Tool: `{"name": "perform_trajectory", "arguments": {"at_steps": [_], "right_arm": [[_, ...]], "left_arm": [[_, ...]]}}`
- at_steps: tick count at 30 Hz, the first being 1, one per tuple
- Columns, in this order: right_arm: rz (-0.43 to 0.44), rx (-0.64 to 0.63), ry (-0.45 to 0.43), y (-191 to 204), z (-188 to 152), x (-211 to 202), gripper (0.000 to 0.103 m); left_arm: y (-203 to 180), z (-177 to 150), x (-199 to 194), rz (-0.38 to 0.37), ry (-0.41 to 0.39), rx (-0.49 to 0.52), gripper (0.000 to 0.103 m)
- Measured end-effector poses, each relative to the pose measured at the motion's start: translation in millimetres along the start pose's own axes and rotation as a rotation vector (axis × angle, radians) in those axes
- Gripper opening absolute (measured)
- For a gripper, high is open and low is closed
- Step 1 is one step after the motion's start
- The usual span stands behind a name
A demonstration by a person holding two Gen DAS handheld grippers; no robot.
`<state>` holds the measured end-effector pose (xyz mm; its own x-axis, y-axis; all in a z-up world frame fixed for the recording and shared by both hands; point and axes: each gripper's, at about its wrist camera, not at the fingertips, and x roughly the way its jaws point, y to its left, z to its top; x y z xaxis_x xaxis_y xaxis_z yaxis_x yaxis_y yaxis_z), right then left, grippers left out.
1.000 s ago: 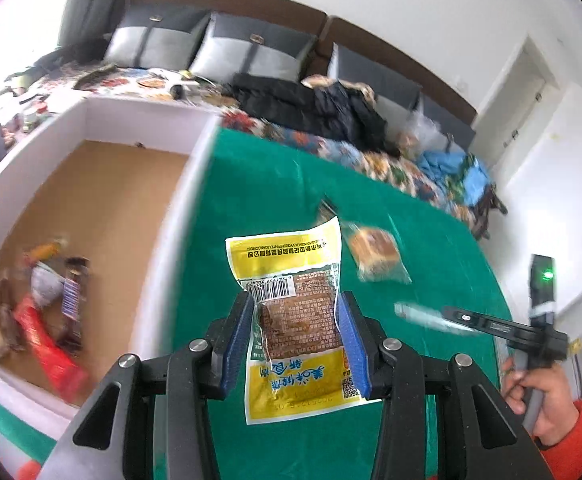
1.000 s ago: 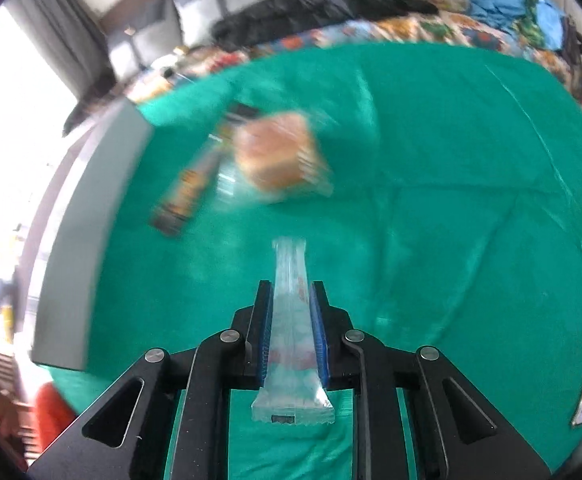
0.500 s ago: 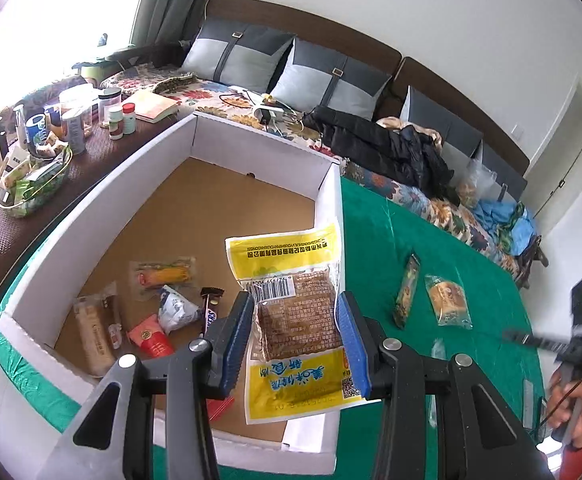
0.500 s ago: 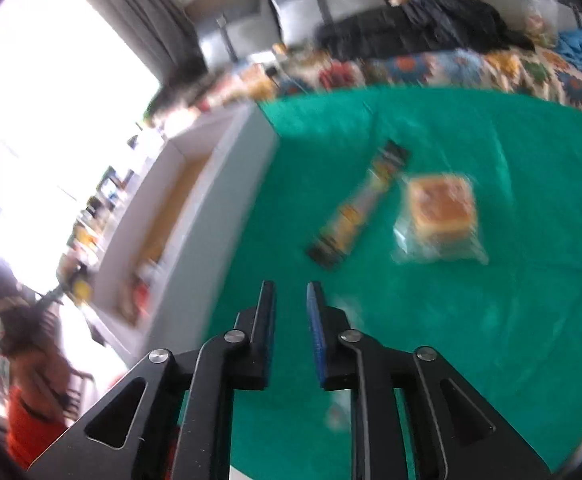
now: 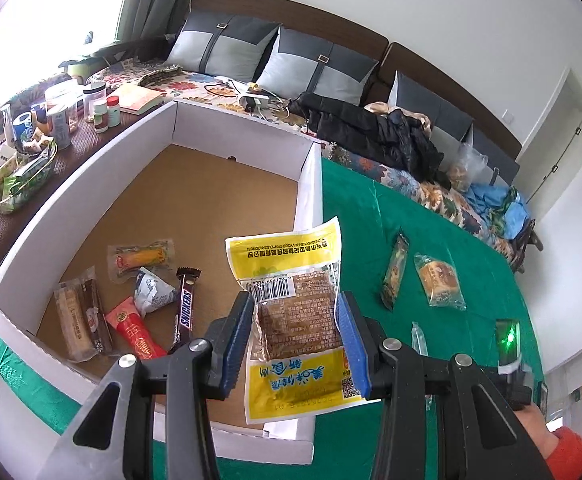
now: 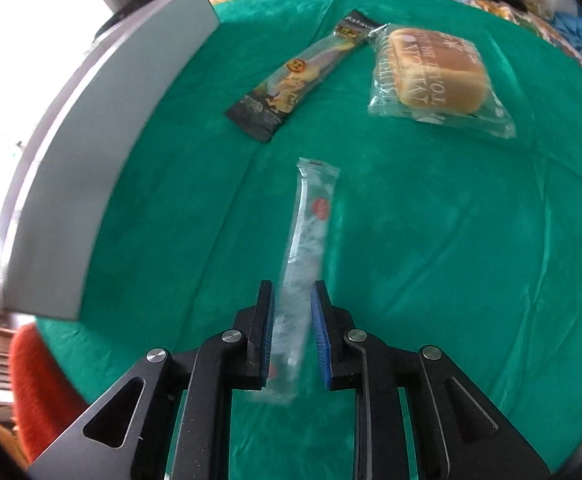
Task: Organize snacks
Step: 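Carry both snacks into the white box and open both tools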
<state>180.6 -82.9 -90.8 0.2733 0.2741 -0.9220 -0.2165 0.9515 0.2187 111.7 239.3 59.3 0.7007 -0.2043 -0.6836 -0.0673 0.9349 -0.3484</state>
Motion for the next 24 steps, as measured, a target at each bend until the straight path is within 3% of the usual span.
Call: {"name": "perform_trajectory", "arguments": {"at_steps": [6,8,12,17,21,22,24], "right_arm": [[-0.028,0.029,0.038,-4.1,7.5,6.1,0.019],[0.01,0.075,0.034,-10.5,10.0,1.7,0.018],[0.15,0.122,-0.055,-0.7,20.1,-47.1,0.018],[0.332,0.001,-0.164,78.8,63.8,-112.1,0.018],[0.398,-0.12,-0.204,165.1,97.1,-122.6,0.02],[0.399,-0.139,-0.211,181.7,103.9,-119.0,0.024],[0.374,-0.171,-0.219,208.6,104.1,-112.6,0.047]], "left_arm": [[7.7,-0.9,3.4,0.007,0.01,-0.005,0.043],[12.2,-1.0,1.7,0.011,0.01,-0.003,0.043],[28.8,4.7,-2.7,0.05,0.009,0.003,0.043],[67.7,19.0,-2.6,0.099,0.02,-0.04,0.043],[89.3,30.5,8.0,0.18,0.043,-0.027,0.045],[92.4,32.5,11.6,0.205,0.051,-0.02,0.047],[98.4,38.0,17.0,0.269,0.056,-0.016,0.065]]}}
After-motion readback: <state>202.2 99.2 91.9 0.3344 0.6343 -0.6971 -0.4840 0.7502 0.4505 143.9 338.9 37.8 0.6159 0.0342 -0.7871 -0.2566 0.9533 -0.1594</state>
